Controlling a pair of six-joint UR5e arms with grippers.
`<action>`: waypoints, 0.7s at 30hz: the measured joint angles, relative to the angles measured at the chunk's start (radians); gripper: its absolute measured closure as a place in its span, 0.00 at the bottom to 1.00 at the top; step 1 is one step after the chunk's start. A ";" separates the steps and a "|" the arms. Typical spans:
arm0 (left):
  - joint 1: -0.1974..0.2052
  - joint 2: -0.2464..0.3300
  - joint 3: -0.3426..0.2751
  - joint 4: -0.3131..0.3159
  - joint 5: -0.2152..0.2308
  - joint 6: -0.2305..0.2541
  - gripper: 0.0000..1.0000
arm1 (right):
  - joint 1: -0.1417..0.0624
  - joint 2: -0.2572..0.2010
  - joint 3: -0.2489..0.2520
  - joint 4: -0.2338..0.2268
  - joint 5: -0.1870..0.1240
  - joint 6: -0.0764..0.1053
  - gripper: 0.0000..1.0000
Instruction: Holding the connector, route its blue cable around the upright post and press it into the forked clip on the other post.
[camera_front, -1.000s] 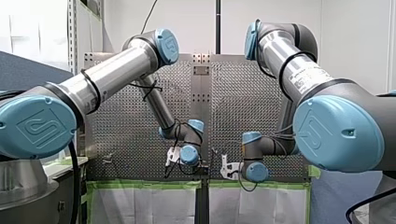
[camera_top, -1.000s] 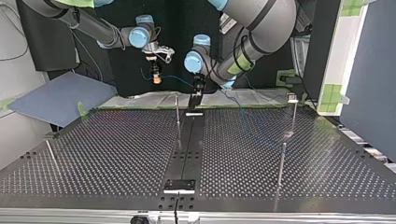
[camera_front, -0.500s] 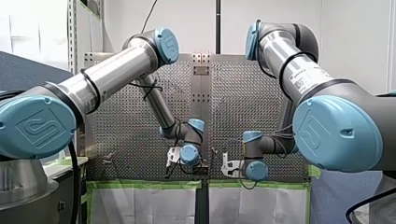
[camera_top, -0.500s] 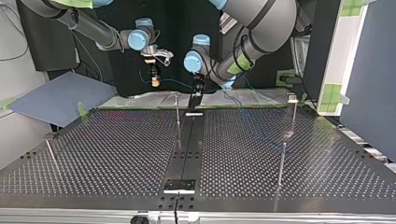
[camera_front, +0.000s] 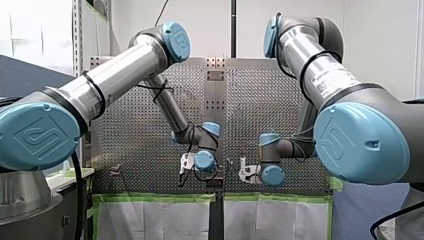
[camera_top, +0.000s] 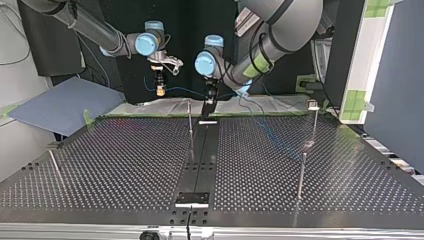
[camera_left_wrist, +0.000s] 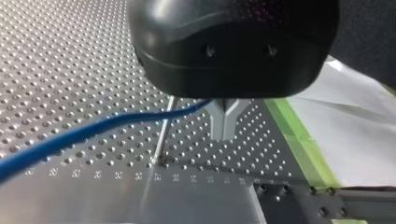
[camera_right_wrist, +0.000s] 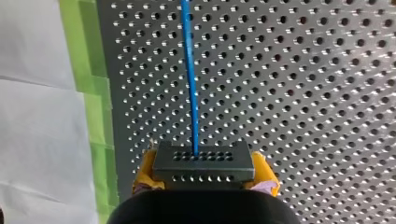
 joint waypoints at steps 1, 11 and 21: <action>-0.001 0.003 -0.008 0.006 0.000 0.000 1.00 | 0.002 -0.004 0.000 0.002 0.004 0.000 1.00; -0.003 0.036 -0.052 0.034 0.006 0.000 1.00 | 0.014 -0.019 0.007 0.009 0.020 0.009 1.00; 0.004 0.044 -0.055 0.064 0.027 -0.005 1.00 | -0.011 -0.020 0.002 0.001 -0.033 0.036 1.00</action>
